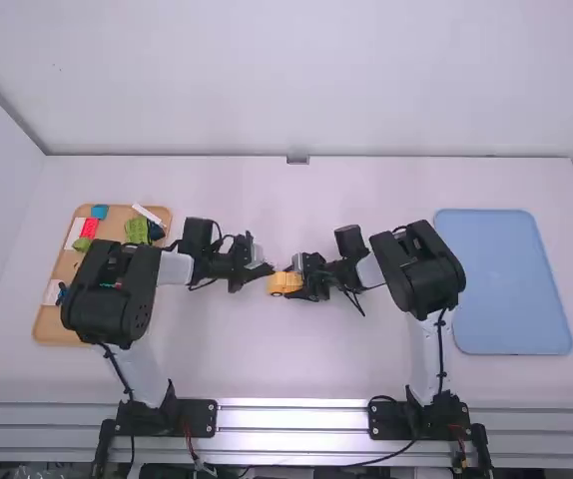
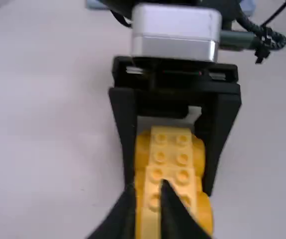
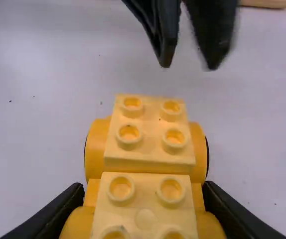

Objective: Assemble lego blocks to make yellow taxi

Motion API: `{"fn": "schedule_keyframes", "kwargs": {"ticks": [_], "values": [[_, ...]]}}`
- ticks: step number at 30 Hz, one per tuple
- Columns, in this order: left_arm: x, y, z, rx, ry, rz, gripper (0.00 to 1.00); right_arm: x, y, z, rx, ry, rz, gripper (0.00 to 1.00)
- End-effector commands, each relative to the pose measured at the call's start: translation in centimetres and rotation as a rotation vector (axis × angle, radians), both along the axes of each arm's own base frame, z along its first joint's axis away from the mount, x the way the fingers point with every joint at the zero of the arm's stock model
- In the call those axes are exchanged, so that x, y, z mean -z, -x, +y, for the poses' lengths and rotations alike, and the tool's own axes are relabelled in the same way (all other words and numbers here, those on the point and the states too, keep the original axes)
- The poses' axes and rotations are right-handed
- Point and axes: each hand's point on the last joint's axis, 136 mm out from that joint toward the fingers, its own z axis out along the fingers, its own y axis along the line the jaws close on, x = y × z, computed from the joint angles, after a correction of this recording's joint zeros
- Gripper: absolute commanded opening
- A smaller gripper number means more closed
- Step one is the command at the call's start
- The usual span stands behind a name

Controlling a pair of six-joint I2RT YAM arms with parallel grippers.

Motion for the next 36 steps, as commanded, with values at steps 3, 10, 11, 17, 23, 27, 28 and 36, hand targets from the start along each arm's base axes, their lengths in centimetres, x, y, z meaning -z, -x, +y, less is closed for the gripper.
{"fn": "schedule_keyframes", "kwargs": {"ticks": [3, 10, 11, 17, 23, 27, 28, 36], "values": [[2.0, 0.4, -1.0, -0.011, -0.107, 0.031, 0.02, 0.8, 0.3, -0.1, 0.012, 0.026, 0.021, 0.53], [5.8, 1.5, -0.9, -0.048, -0.264, 0.123, 0.02, 0.8, 0.3, -0.1, 0.012, 0.026, 0.019, 0.52], [5.9, 1.5, -0.8, -0.05, -0.269, 0.129, 0.02, 0.8, 0.2, -0.1, 0.012, 0.026, 0.018, 0.53], [7.9, 2.0, 1.3, -0.114, -0.395, 0.198, 0.02, 0.8, 0.2, -0.2, 0.015, 0.026, 0.017, 0.53], [5.0, 1.7, -0.6, -0.051, -0.261, 0.153, 0.02, 0.7, -0.2, -0.5, 0.022, 0.025, 0.009, 0.53], [0.6, 0.3, -1.3, -0.036, -0.17, 0.064, 0.02, 1.3, -0.9, -1.0, 0.057, 0.061, -0.007, 0.54], [-1.0, -0.1, -1.4, -0.035, -0.149, 0.023, 0.02, 1.7, -1.4, -1.2, 0.078, 0.089, -0.018, 0.54], [-10.6, -2.0, 1.5, -0.187, -0.092, -0.156, 0.99, 2.6, -2.5, -1.9, 0.129, 0.152, -0.039, 0.53]]}}
